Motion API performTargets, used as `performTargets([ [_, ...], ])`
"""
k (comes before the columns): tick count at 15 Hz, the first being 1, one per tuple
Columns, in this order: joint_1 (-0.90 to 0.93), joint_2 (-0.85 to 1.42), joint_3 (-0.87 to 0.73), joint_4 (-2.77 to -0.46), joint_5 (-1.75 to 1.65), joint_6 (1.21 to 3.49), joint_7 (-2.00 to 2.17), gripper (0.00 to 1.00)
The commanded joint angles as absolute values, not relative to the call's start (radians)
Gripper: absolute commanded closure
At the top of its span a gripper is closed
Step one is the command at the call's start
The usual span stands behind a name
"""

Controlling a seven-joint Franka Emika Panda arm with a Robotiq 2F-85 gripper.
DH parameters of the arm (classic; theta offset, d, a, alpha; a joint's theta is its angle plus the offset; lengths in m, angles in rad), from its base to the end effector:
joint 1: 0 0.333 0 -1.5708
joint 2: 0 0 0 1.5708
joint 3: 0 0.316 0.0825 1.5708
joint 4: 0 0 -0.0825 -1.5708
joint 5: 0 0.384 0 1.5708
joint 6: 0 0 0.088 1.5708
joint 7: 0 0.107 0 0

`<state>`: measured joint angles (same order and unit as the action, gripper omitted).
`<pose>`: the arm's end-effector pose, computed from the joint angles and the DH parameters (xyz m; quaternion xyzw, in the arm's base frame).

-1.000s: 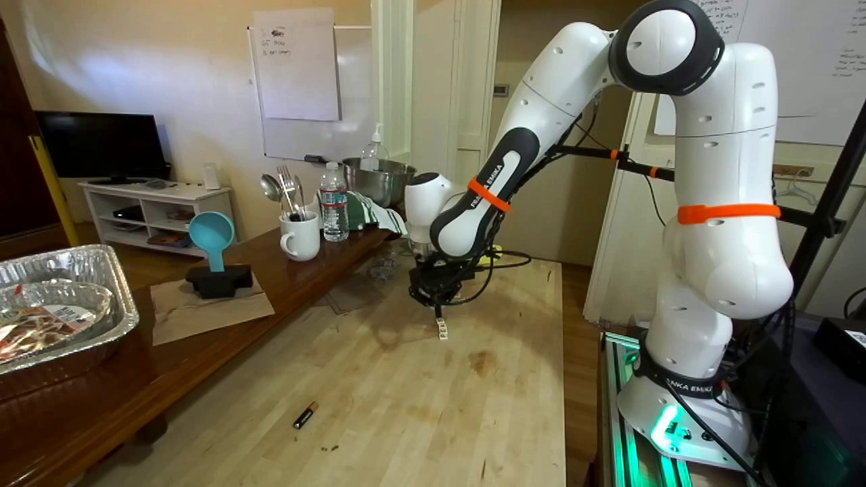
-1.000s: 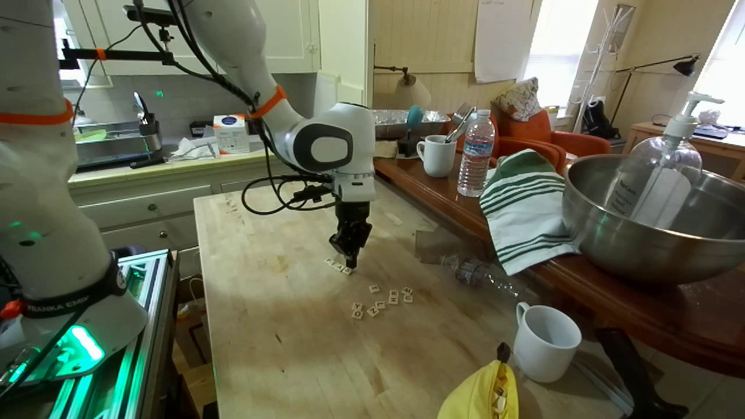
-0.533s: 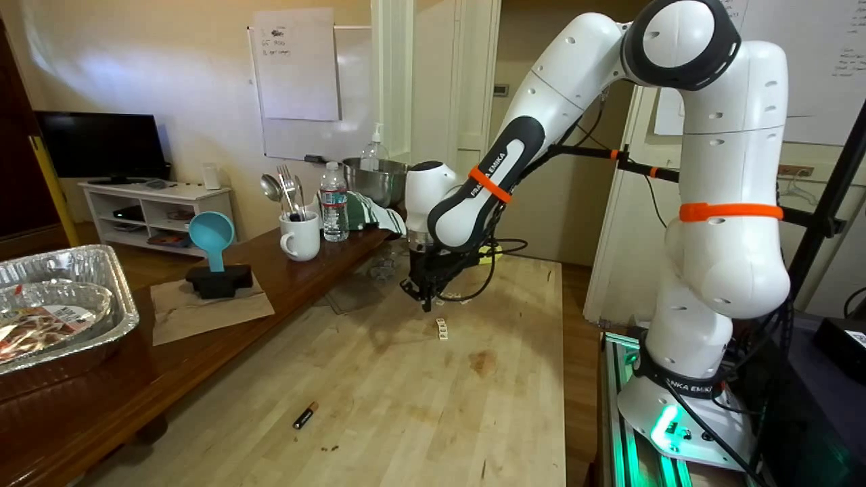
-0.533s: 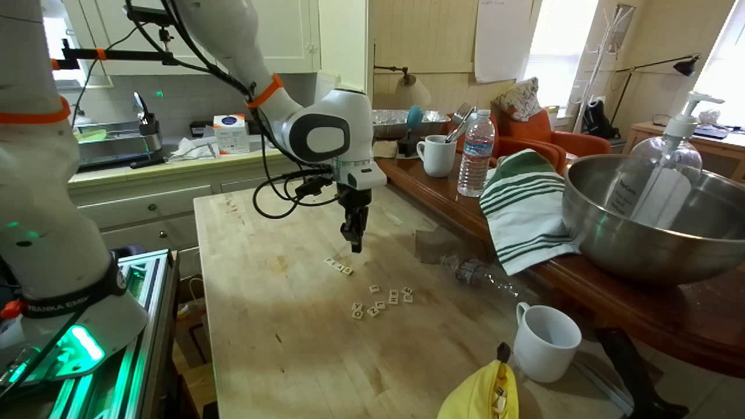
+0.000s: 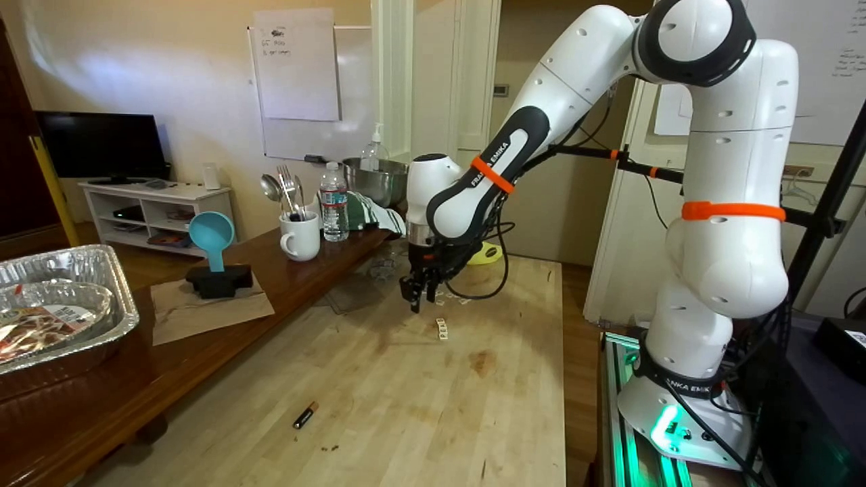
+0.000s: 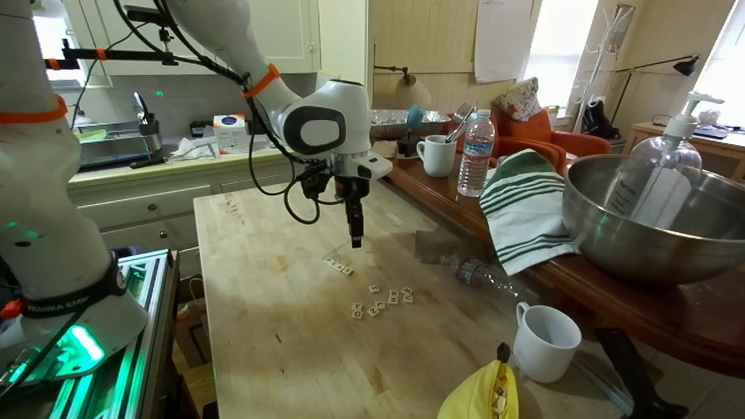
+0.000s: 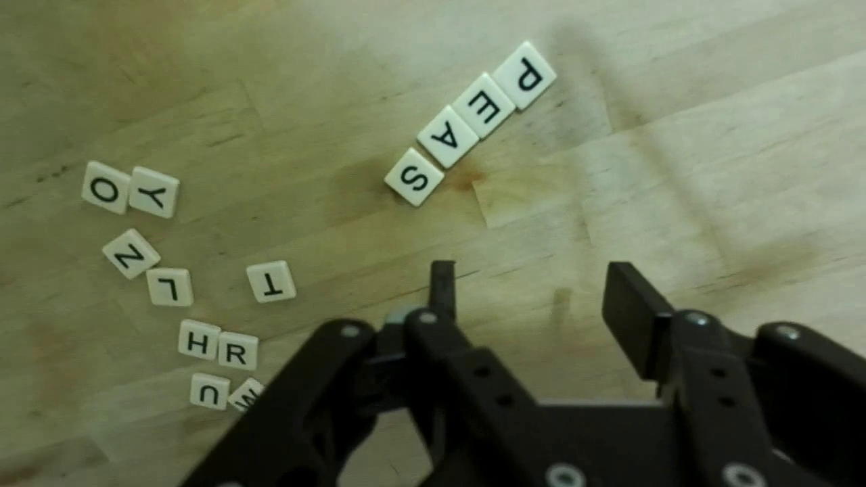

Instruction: Move one letter tile to the left.

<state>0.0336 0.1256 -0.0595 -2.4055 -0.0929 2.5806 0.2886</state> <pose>0.5022 -0.0116 0.2664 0.9923 -0.1178 0.0283 0.0259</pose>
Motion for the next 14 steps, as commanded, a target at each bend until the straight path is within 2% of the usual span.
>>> performTargets([
  [1,0.016,0.076,-0.040,-2.452,-0.102,2.571,0.110,0.09],
  [2,0.013,0.069,-0.036,-2.460,-0.095,2.574,0.057,0.01],
  [3,0.009,0.058,-0.028,-2.471,-0.073,2.575,-0.017,0.00],
  [14,0.003,-0.051,-0.020,-2.566,0.023,2.551,-0.458,0.00],
])
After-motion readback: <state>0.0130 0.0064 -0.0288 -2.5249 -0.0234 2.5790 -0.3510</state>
